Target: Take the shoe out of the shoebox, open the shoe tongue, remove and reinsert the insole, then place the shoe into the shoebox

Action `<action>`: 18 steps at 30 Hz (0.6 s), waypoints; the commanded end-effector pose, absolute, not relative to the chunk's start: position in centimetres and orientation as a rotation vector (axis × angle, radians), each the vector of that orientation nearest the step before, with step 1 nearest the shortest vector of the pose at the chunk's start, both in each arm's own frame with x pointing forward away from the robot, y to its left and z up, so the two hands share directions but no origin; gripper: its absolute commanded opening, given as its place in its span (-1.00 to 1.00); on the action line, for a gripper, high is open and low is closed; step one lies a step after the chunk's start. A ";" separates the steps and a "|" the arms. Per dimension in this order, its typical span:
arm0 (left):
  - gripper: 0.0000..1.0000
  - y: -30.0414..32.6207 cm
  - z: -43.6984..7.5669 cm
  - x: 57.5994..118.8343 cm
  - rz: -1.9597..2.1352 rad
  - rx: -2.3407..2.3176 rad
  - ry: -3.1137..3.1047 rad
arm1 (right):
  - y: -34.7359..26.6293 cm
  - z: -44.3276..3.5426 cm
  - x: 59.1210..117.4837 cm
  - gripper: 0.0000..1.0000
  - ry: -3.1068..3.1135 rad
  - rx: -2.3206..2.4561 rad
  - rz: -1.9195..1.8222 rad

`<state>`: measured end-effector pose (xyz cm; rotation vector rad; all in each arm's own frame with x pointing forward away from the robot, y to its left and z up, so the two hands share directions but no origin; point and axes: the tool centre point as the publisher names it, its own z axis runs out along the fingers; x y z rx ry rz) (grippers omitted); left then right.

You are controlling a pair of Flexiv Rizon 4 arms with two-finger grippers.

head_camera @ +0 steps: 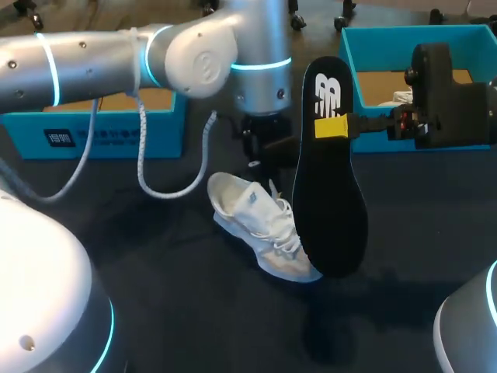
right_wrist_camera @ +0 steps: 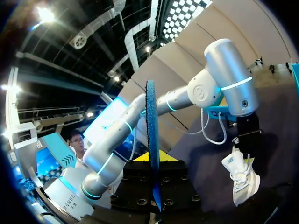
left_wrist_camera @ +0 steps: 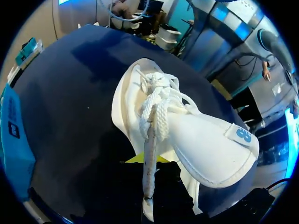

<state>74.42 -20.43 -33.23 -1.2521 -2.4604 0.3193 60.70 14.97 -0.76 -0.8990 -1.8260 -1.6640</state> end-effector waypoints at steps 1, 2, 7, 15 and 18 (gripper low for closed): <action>-1.00 -20.9 -32.1 74.3 0.093 -1.624 -2.311 | 15.2 -0.8 60.7 -1.00 -1.826 -0.902 -1.664; -1.00 -20.9 -32.1 74.3 0.093 -1.624 -2.311 | 15.2 -0.8 60.7 -1.00 -1.826 -0.902 -1.664; -1.00 -20.9 -32.1 74.3 0.093 -1.624 -2.311 | 15.2 -0.8 60.7 -1.00 -1.826 -0.902 -1.664; -1.00 -20.9 -32.1 74.3 0.093 -1.624 -2.311 | 15.2 -0.8 60.7 -1.00 -1.826 -0.902 -1.664; -1.00 -20.9 -32.3 74.1 0.047 -1.653 -2.263 | 15.2 -0.8 60.7 -1.00 -1.826 -0.902 -1.664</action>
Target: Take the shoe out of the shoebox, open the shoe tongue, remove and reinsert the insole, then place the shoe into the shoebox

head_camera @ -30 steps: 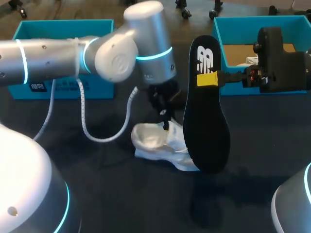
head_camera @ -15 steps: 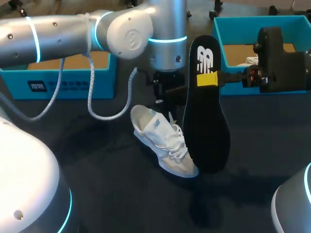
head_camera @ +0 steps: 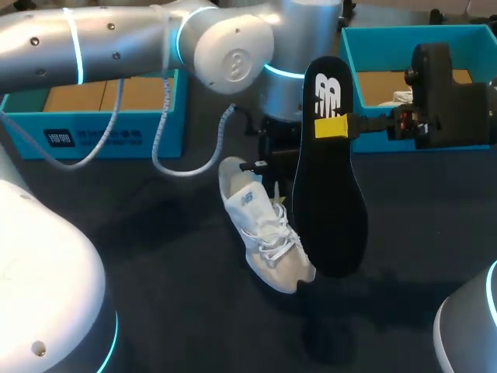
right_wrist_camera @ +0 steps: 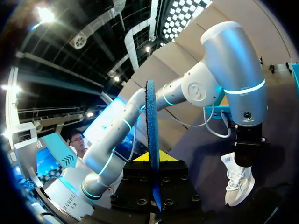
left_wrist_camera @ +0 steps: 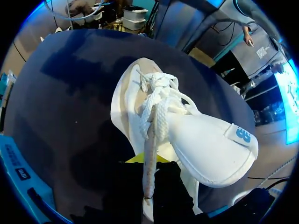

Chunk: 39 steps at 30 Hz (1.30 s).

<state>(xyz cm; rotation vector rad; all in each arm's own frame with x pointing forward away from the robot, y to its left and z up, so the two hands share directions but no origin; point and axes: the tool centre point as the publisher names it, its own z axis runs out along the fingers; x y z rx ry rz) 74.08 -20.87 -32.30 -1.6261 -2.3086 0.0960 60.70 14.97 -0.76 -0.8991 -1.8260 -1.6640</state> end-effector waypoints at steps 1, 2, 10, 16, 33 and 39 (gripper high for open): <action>-1.00 -20.9 -32.4 74.0 0.022 -1.678 -2.226 | 15.2 -0.8 60.7 -1.00 -1.826 -0.902 -1.664; -1.00 -20.9 -32.4 74.0 0.022 -1.684 -2.209 | 15.2 -0.8 60.7 -1.00 -1.826 -0.902 -1.664; -1.00 -20.5 -33.4 73.6 -0.102 -1.804 -2.008 | 15.2 -0.8 60.7 -1.00 -1.826 -0.902 -1.664; -1.00 -21.3 -34.9 72.8 -0.139 -1.845 -1.917 | 15.2 -0.8 60.7 -1.00 -1.826 -0.902 -1.664; -1.00 -21.0 -37.1 71.6 -0.144 -1.866 -1.821 | 15.2 -0.8 60.7 -1.00 -1.826 -0.902 -1.664; 1.00 -21.0 -36.8 71.8 -0.110 -1.861 -1.848 | 15.2 -0.8 60.7 -1.00 -1.826 -0.902 -1.664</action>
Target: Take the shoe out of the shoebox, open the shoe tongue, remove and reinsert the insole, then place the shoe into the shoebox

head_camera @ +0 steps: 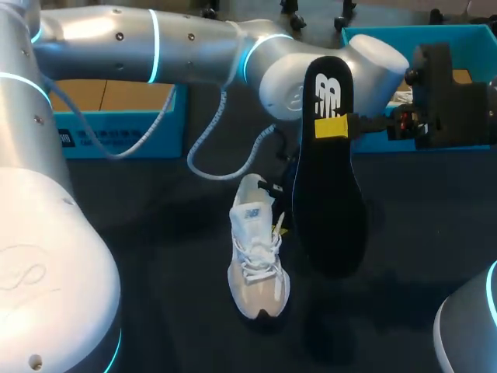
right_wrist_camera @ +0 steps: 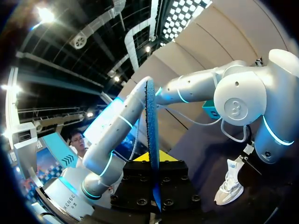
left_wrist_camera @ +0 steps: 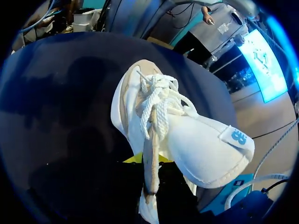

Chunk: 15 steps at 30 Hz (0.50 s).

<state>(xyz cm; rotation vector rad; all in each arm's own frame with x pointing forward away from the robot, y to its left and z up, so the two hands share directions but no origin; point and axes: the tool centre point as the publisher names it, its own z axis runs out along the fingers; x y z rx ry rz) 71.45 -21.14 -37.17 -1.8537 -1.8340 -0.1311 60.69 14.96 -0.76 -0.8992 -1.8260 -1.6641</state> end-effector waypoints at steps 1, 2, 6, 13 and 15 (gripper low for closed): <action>1.00 -21.0 -36.6 71.8 -0.102 -1.863 -1.858 | 15.2 -0.8 60.7 -1.00 -1.826 -0.902 -1.664; 1.00 -21.2 -36.3 71.9 -0.095 -1.871 -1.864 | 15.2 -0.8 60.7 -1.00 -1.826 -0.902 -1.664; 1.00 -21.8 -34.7 72.5 -0.065 -1.889 -1.926 | 15.2 -0.8 60.7 -1.00 -1.826 -0.902 -1.664; 1.00 -23.1 -31.6 74.3 0.073 -1.907 -2.084 | 15.2 -0.8 60.7 -1.00 -1.826 -0.902 -1.664; 1.00 -23.3 -30.6 74.8 0.121 -1.918 -2.137 | 15.2 -0.8 60.7 -1.00 -1.826 -0.902 -1.664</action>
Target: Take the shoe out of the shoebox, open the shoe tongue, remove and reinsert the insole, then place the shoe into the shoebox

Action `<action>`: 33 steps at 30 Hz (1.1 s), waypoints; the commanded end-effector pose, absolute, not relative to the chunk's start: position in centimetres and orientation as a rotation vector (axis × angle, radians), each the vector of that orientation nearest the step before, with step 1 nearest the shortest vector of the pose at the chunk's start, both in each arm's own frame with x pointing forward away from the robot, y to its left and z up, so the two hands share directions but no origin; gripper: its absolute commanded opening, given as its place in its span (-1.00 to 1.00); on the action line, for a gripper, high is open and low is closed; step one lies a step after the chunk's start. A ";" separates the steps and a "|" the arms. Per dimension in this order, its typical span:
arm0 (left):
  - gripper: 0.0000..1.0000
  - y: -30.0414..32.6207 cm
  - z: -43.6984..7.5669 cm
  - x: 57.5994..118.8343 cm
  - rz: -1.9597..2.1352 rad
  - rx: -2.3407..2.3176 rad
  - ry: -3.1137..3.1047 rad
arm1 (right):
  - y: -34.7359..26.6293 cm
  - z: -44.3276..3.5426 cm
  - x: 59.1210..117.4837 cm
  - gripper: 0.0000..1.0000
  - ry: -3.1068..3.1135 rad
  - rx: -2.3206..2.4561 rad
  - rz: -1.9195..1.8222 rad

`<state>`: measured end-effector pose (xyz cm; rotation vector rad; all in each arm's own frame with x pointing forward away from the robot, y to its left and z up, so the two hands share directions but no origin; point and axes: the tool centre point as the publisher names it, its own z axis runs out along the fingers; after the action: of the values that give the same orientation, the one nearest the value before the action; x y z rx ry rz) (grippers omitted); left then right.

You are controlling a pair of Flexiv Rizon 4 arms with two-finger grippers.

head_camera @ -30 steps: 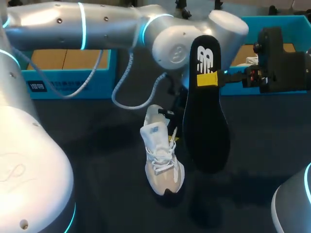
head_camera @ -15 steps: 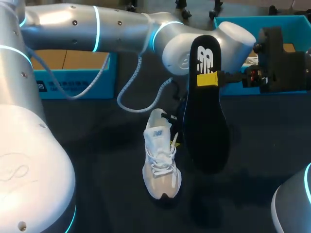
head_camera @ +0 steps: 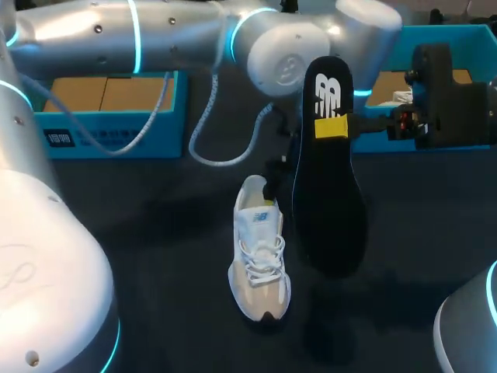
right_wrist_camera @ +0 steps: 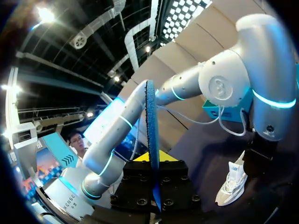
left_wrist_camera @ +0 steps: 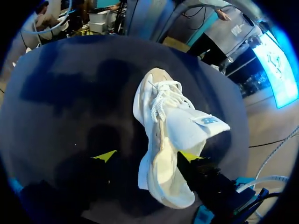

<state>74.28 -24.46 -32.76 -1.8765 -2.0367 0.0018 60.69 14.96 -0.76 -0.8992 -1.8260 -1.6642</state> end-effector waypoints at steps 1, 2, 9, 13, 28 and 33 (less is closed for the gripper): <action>1.00 -23.4 -30.2 75.0 0.135 -1.929 -2.152 | 15.2 -0.8 60.7 -1.00 -1.826 -0.902 -1.664; 1.00 -23.5 -29.6 75.1 0.154 -1.934 -2.177 | 14.8 -0.9 60.8 -1.00 -1.807 -0.923 -1.689; 1.00 -23.3 -26.8 76.2 0.368 -1.987 -2.308 | 11.6 -1.6 62.2 -1.00 -1.697 -1.185 -1.759; 1.00 -22.8 -25.5 76.4 0.506 -2.014 -2.385 | 10.0 -1.9 63.3 -1.00 -1.663 -1.265 -1.767; 1.00 -20.2 -19.7 76.0 0.920 -2.181 -2.512 | 6.0 -3.0 69.2 -1.00 -1.496 -1.371 -1.719; 1.00 -19.7 -17.8 75.7 1.013 -2.253 -2.512 | 5.8 -3.2 71.1 -1.00 -1.478 -1.403 -1.667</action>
<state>76.51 -21.21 -18.56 -2.1736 -2.3589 0.5814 69.00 5.21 -3.50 -1.4120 -1.4615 -1.7022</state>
